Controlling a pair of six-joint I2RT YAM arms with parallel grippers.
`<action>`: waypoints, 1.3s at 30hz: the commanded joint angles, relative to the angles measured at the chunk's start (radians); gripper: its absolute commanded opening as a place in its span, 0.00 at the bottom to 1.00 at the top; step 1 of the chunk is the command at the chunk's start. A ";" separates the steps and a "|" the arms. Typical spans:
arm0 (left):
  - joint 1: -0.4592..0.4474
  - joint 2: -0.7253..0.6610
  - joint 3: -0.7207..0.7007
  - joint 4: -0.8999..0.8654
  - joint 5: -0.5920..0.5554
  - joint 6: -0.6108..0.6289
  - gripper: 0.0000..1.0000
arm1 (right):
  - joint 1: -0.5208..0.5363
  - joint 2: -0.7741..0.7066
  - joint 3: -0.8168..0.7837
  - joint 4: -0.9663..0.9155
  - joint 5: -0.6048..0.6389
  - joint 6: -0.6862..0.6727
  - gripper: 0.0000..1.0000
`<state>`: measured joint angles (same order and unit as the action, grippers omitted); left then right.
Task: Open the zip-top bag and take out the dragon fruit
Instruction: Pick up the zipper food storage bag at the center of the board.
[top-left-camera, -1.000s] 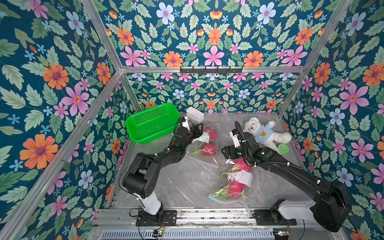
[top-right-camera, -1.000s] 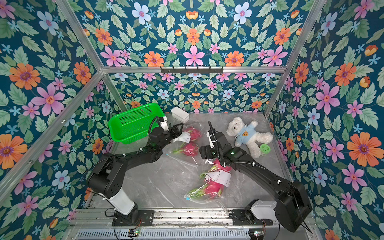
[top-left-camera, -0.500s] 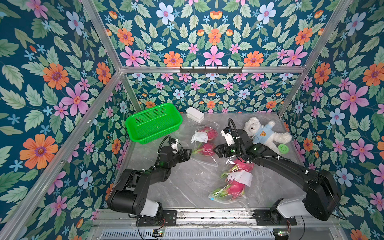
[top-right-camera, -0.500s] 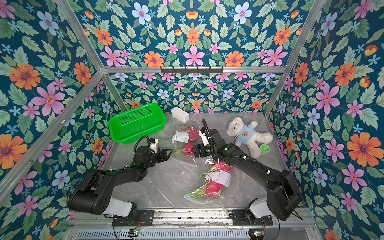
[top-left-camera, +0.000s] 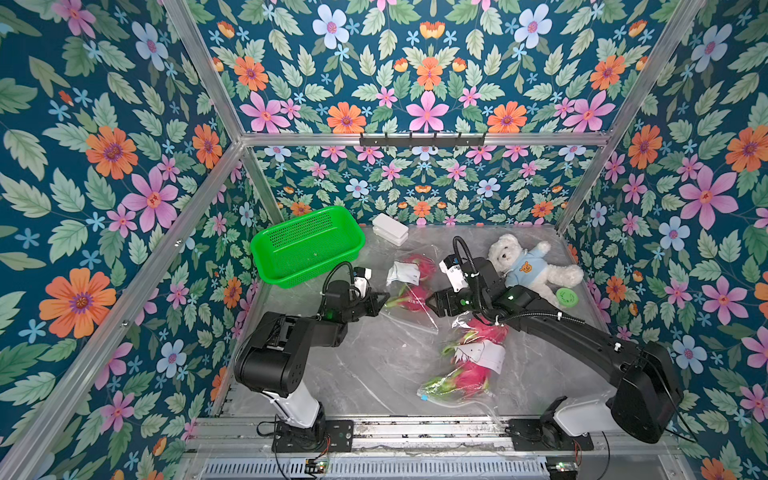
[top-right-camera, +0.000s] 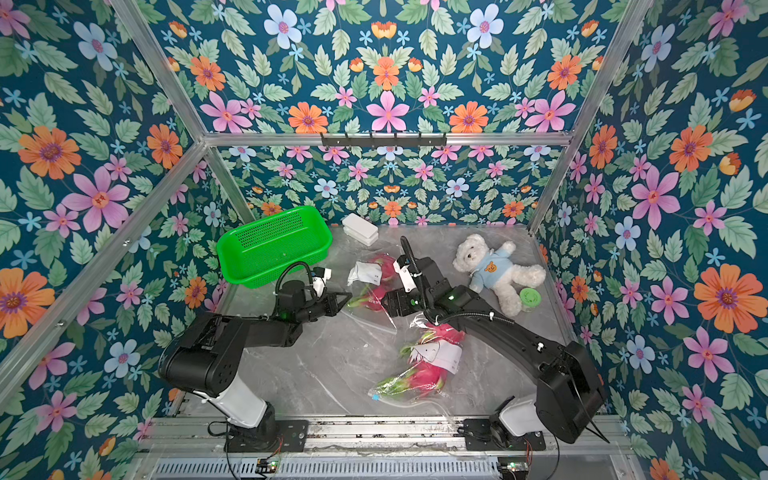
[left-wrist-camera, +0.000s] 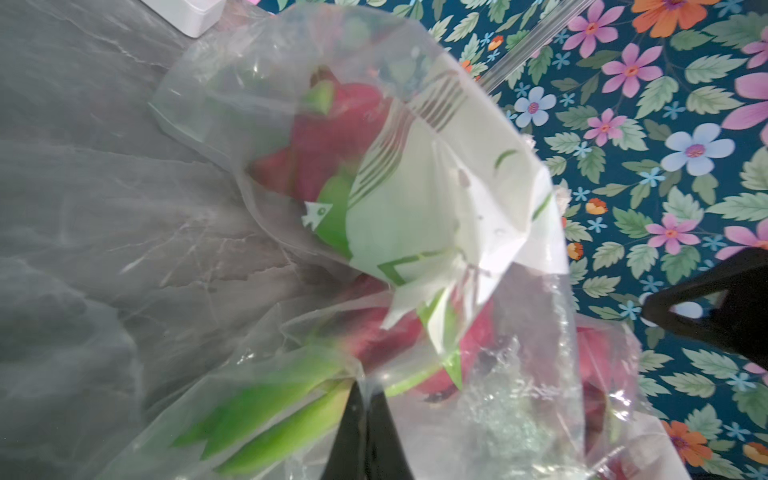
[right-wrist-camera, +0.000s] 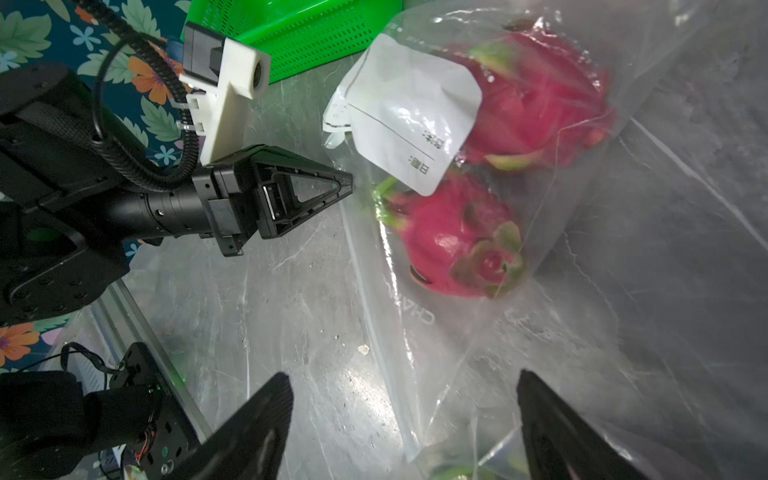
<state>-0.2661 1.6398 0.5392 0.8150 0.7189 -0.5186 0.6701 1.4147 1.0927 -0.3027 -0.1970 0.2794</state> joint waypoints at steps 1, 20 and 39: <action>-0.010 -0.041 -0.008 0.046 0.055 -0.062 0.00 | 0.018 0.000 0.021 -0.029 0.016 -0.073 0.85; -0.147 -0.023 0.162 -0.057 0.022 -0.161 0.00 | 0.151 0.195 0.012 0.129 0.361 -0.411 0.89; -0.106 -0.122 0.210 -0.181 -0.042 -0.068 0.46 | 0.049 0.200 0.087 0.095 0.055 -0.188 0.00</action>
<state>-0.3943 1.5574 0.7250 0.6880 0.7200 -0.6682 0.7528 1.6707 1.1782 -0.1909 0.0345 0.0010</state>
